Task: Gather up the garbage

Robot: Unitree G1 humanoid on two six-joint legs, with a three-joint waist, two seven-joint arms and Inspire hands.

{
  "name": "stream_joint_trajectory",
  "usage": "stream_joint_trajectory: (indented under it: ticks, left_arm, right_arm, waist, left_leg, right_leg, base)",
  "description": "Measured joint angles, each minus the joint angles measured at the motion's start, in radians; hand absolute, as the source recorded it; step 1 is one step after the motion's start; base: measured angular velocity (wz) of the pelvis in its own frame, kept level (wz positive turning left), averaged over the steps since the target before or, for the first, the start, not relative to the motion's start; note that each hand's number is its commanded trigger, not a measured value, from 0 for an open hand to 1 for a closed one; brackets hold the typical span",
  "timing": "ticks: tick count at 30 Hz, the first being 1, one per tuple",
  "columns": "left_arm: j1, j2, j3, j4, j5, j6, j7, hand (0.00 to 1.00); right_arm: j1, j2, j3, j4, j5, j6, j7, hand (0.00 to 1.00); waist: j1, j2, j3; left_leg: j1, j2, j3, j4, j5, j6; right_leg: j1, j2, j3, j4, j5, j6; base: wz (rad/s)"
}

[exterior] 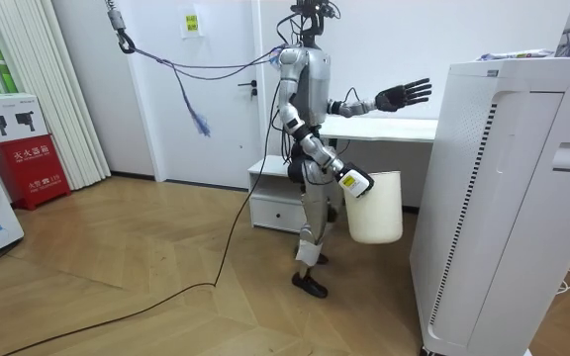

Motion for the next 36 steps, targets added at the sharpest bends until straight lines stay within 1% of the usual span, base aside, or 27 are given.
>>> stream_joint_trajectory:
  ticks: [1,2,3,4,5,6,7,8,9,10,11,12,13,15,16,17,18,20,21,22,23,25,27,28,29,32,36]
  left_arm:
    - [0.003,-0.002,0.002,0.0,-0.002,-0.008,0.007,0.0]
    - [0.005,-0.009,0.012,0.0,0.0,-0.018,0.017,0.0]
    - [0.005,-0.011,0.019,0.001,0.005,-0.025,0.023,0.0]
    - [0.006,-0.018,0.041,0.002,0.029,-0.032,0.035,0.0]
    - [0.012,-0.021,0.057,0.003,0.04,-0.035,0.044,0.0]
    - [0.013,-0.019,0.061,0.003,0.04,-0.037,0.051,0.0]
    - [0.015,-0.017,0.073,0.002,0.058,-0.039,0.063,0.0]
    - [0.021,-0.013,0.085,-0.003,0.094,-0.039,0.071,0.0]
    - [0.024,-0.009,0.088,-0.01,0.12,-0.039,0.077,0.0]
    - [0.036,-0.001,0.089,-0.034,0.168,-0.042,0.086,0.0]
    - [0.075,-0.003,0.088,-0.06,0.236,-0.053,0.102,0.0]
    - [0.086,-0.002,0.088,-0.067,0.27,-0.058,0.105,0.0]
    - [0.111,0.009,0.086,-0.092,0.327,-0.065,0.109,0.0]
    - [0.128,0.025,0.082,-0.109,0.416,-0.068,0.142,0.0]
    - [0.128,0.031,0.085,-0.113,0.464,-0.068,0.183,0.0]
    - [0.121,0.033,0.108,-0.131,0.503,-0.068,0.223,0.0]
    - [0.106,0.037,0.12,-0.143,0.523,-0.068,0.243,0.0]
    - [0.015,0.045,0.163,-0.185,0.575,-0.094,0.32,0.0]
    - [-0.01,0.045,0.171,-0.19,0.581,-0.106,0.34,0.0]
    - [-0.045,0.043,0.182,-0.198,0.587,-0.129,0.375,0.0]
    - [-0.069,0.043,0.18,-0.2,0.588,-0.141,0.398,0.0]
    - [-0.085,0.043,0.167,-0.217,0.587,-0.143,0.412,0.0]
    - [-0.079,0.042,0.153,-0.236,0.587,-0.144,0.413,0.0]
    - [-0.078,0.042,0.149,-0.247,0.587,-0.144,0.413,0.0]
    - [-0.078,0.042,0.149,-0.252,0.587,-0.144,0.414,0.0]
    - [-0.078,0.042,0.149,-0.257,0.589,-0.143,0.424,0.0]
    - [-0.078,0.042,0.15,-0.262,0.589,-0.142,0.43,0.0]
  right_arm:
    - [0.005,-0.012,-0.001,0.005,0.0,0.0,-0.007,1.0]
    - [0.02,-0.026,0.0,0.005,0.0,0.0,-0.009,1.0]
    - [0.025,-0.028,0.001,0.007,0.0,0.0,-0.009,1.0]
    - [0.035,-0.033,0.004,0.018,0.002,0.001,-0.009,1.0]
    - [0.048,-0.024,0.011,0.026,0.001,0.003,-0.009,1.0]
    - [0.05,-0.022,0.015,0.025,0.0,0.003,-0.007,1.0]
    - [0.049,-0.022,0.017,0.025,-0.004,0.003,-0.003,1.0]
    - [0.049,-0.026,0.014,0.025,-0.014,0.003,0.005,1.0]
    - [0.049,-0.027,0.011,0.025,-0.03,0.003,0.006,1.0]
    - [0.05,-0.028,0.01,0.025,-0.04,0.003,0.004,1.0]
    - [0.052,-0.029,0.01,0.025,-0.04,0.003,-0.002,1.0]
    - [0.056,-0.031,0.01,0.025,-0.04,0.003,-0.007,1.0]
    - [0.057,-0.034,0.01,0.025,-0.039,0.003,-0.013,1.0]
    - [0.055,-0.037,0.004,0.025,-0.038,0.003,-0.018,1.0]
    - [0.049,-0.039,0.004,0.025,-0.038,0.002,-0.024,1.0]
    - [0.045,-0.036,0.005,0.023,-0.038,0.002,-0.023,1.0]
    - [0.045,-0.033,0.006,0.018,-0.038,0.002,-0.022,1.0]
    - [0.037,-0.021,0.004,0.003,-0.044,-0.008,-0.017,1.0]
    - [0.033,-0.021,0.003,0.003,-0.052,-0.009,-0.017,1.0]
    - [0.03,-0.024,0.003,0.002,-0.072,-0.011,-0.016,1.0]
    - [0.036,-0.026,0.004,0.002,-0.078,-0.01,-0.014,1.0]
    - [0.038,-0.024,0.007,0.002,-0.077,-0.009,-0.001,1.0]
    - [0.038,-0.02,0.01,0.002,-0.075,-0.006,0.011,1.0]
    - [0.037,-0.02,0.011,0.002,-0.075,-0.006,0.017,1.0]
    - [0.037,-0.023,0.011,0.002,-0.075,-0.005,0.017,1.0]
    - [0.033,-0.024,0.011,0.002,-0.076,-0.005,0.017,1.0]
    - [0.028,-0.023,0.011,0.001,-0.076,-0.005,0.018,1.0]
  waist:
    - [0.023,0.004,-0.0032]
    - [0.056,0.016,-0.0091]
    - [0.07,0.021,-0.0111]
    - [0.087,0.026,-0.0126]
    - [0.1,0.024,-0.0269]
    - [0.102,0.016,-0.0257]
    - [0.104,0.005,-0.0187]
    - [0.101,-0.001,-0.0131]
    - [0.1,-0.003,-0.012]
    - [0.101,-0.004,-0.0115]
    - [0.105,-0.002,-0.0105]
    - [0.106,-0.004,-0.0108]
    - [0.114,-0.01,-0.0084]
    - [0.124,-0.014,-0.0062]
    - [0.132,-0.005,-0.0028]
    - [0.133,0.007,-0.0039]
    - [0.133,0.011,-0.0033]
    - [0.122,0.035,0.0047]
    - [0.117,0.04,0.005]
    - [0.108,0.053,0.0014]
    - [0.098,0.063,-0.0005]
    - [0.08,0.062,-0.0005]
    - [0.076,0.045,-0.0065]
    - [0.078,0.034,-0.0069]
    - [0.08,0.028,-0.0066]
    - [0.084,0.019,-0.0124]
    - [0.084,0.018,-0.0117]
  left_leg:
    - [-0.045,-0.031,-0.021,-0.109,0.042,-0.017]
    - [-0.069,-0.05,-0.068,-0.239,0.113,-0.026]
    - [-0.078,-0.054,-0.101,-0.295,0.141,-0.027]
    - [-0.082,-0.05,-0.147,-0.349,0.203,-0.025]
    - [-0.074,-0.05,-0.14,-0.327,0.245,-0.023]
    - [-0.071,-0.05,-0.13,-0.317,0.249,-0.022]
    - [-0.062,-0.051,-0.113,-0.301,0.251,-0.022]
    - [-0.061,-0.057,-0.113,-0.281,0.25,-0.02]
    - [-0.062,-0.059,-0.113,-0.271,0.249,-0.019]
    - [-0.065,-0.063,-0.114,-0.244,0.239,-0.003]
    - [-0.065,-0.074,-0.123,-0.218,0.224,0.019]
    - [-0.065,-0.079,-0.124,-0.206,0.217,0.03]
    - [-0.063,-0.096,-0.12,-0.184,0.191,0.05]
    - [-0.057,-0.128,-0.123,-0.156,0.163,0.067]
    - [-0.053,-0.136,-0.123,-0.14,0.15,0.075]
    - [-0.052,-0.136,-0.125,-0.13,0.143,0.079]
    - [-0.05,-0.136,-0.128,-0.13,0.142,0.08]
    - [-0.041,-0.143,-0.148,-0.139,0.149,0.073]
    - [-0.042,-0.143,-0.149,-0.143,0.15,0.073]
    - [-0.041,-0.144,-0.152,-0.154,0.155,0.076]
    - [-0.033,-0.144,-0.158,-0.173,0.165,0.078]
    - [-0.019,-0.145,-0.158,-0.207,0.18,0.078]
    - [-0.01,-0.143,-0.158,-0.237,0.199,0.074]
    - [-0.007,-0.14,-0.161,-0.254,0.21,0.075]
    - [-0.007,-0.135,-0.166,-0.257,0.211,0.074]
    - [-0.007,-0.125,-0.17,-0.272,0.215,0.067]
    - [0.007,-0.124,-0.172,-0.293,0.219,0.062]
  right_leg:
    - [0.001,0.008,0.049,0.001,-0.001,0.002]
    - [-0.003,0.021,0.083,0.016,-0.008,0.0]
    - [-0.007,0.026,0.089,0.034,-0.017,-0.007]
    - [-0.013,0.027,0.081,0.087,-0.057,-0.004]
    - [-0.014,0.015,0.064,0.128,-0.102,0.02]
    - [-0.012,0.004,0.046,0.139,-0.116,0.028]
    - [0.002,-0.022,0.017,0.145,-0.133,0.04]
    - [0.015,-0.039,0.007,0.141,-0.142,0.051]
    - [0.019,-0.046,0.002,0.141,-0.147,0.056]
    - [0.03,-0.056,-0.005,0.135,-0.156,0.065]
    - [0.045,-0.071,-0.02,0.131,-0.168,0.076]
    - [0.051,-0.078,-0.025,0.135,-0.176,0.081]
    - [0.059,-0.097,-0.03,0.152,-0.19,0.087]
    - [0.056,-0.131,-0.045,0.217,-0.21,0.099]
    - [0.038,-0.138,-0.053,0.281,-0.21,0.107]
    - [0.031,-0.142,-0.061,0.311,-0.2,0.113]
    - [0.033,-0.142,-0.066,0.312,-0.197,0.115]
    - [0.078,-0.131,-0.086,0.217,-0.193,0.118]
    - [0.092,-0.129,-0.089,0.18,-0.192,0.119]
    - [0.109,-0.125,-0.092,0.123,-0.186,0.121]
    - [0.121,-0.118,-0.092,0.089,-0.166,0.123]
    - [0.133,-0.116,-0.091,0.053,-0.153,0.125]
    - [0.138,-0.113,-0.091,0.022,-0.141,0.123]
    - [0.142,-0.107,-0.094,-0.001,-0.128,0.119]
    - [0.155,-0.099,-0.101,-0.03,-0.115,0.115]
    - [0.173,-0.085,-0.106,-0.085,-0.089,0.107]
    - [0.193,-0.08,-0.106,-0.12,-0.077,0.102]
  base:
    - [-0.73]
    - [-0.83]
    - [-0.89]
    - [-0.76]
    - [-0.66]
    - [-0.48]
    - [-0.25]
    - [-0.18]
    - [-0.12]
    - [-0.11]
    - [-0.08]
    - [0.04]
    - [0.2]
    - [0.27]
    - [0.25]
    - [0.22]
    - [0.08]
    - [-0.14]
    - [-0.32]
    - [-0.27]
    - [-0.23]
    - [-0.07]
    - [-0.02]
    - [0.04]
    - [0.04]
    - [0.0]
    - [0.0]
